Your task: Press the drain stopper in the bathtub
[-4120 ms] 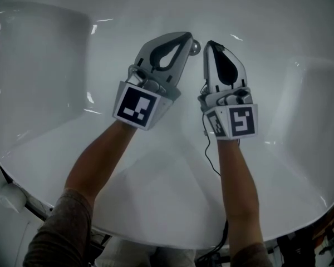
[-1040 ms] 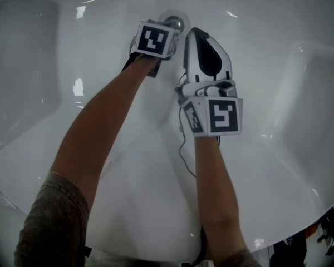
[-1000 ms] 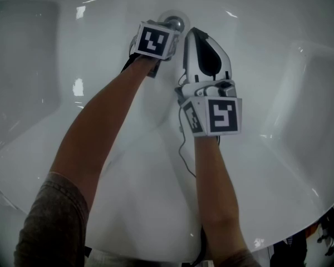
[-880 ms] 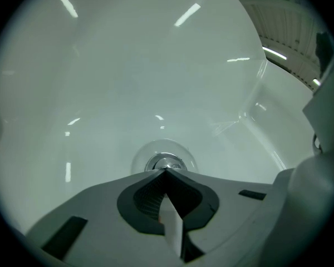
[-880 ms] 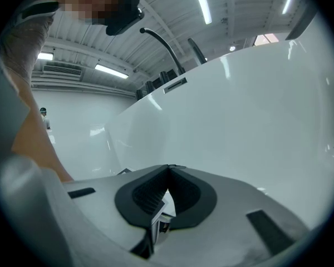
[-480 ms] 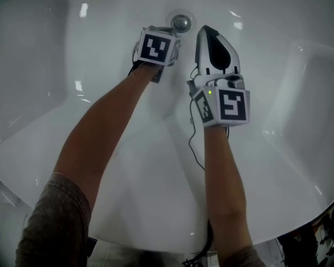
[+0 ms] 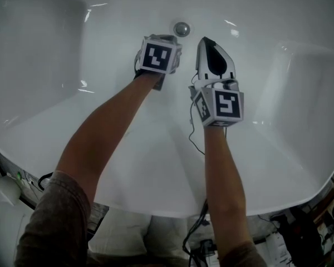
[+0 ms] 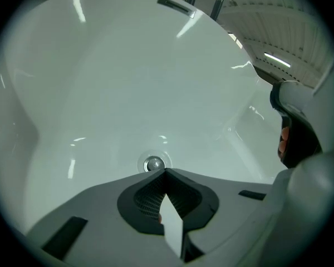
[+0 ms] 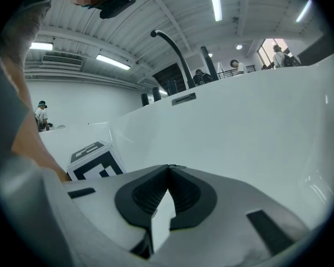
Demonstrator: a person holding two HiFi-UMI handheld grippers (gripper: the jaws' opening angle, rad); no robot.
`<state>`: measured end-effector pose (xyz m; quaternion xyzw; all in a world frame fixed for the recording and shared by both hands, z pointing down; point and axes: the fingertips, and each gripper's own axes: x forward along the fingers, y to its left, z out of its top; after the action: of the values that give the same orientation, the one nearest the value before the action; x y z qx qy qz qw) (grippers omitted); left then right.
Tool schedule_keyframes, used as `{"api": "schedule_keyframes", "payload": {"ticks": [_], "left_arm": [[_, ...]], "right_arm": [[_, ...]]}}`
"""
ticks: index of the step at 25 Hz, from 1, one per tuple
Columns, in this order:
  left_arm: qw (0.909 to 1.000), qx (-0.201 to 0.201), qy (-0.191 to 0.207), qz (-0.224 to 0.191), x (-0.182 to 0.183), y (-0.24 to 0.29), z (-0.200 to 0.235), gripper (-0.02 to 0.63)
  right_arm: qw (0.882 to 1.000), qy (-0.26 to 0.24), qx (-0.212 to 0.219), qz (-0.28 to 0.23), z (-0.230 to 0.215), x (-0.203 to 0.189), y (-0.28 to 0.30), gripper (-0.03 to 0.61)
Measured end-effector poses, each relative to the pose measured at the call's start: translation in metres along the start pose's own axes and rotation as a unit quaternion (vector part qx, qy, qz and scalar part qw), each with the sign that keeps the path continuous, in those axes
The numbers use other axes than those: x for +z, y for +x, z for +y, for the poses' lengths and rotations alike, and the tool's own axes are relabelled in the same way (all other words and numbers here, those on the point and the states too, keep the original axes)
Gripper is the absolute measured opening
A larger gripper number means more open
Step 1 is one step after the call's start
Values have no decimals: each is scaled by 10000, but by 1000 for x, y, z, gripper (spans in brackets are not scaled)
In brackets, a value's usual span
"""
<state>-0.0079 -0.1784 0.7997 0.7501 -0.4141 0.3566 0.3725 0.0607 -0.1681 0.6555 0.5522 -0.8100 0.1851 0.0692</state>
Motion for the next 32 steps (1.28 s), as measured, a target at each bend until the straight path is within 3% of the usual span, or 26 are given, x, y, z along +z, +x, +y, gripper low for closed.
{"api": "schedule_keyframes", "payload": {"ticks": [20,32], "left_arm": [[9985,-60,-105,-540,89,-233,-84,0],[9962,49,106,-862,125,-381,-127,0]], "right_arm": [[9999,-43,-34,-92,65,181,-115,-2],[9997,113,109,-171,118,290,-178,-2]]}}
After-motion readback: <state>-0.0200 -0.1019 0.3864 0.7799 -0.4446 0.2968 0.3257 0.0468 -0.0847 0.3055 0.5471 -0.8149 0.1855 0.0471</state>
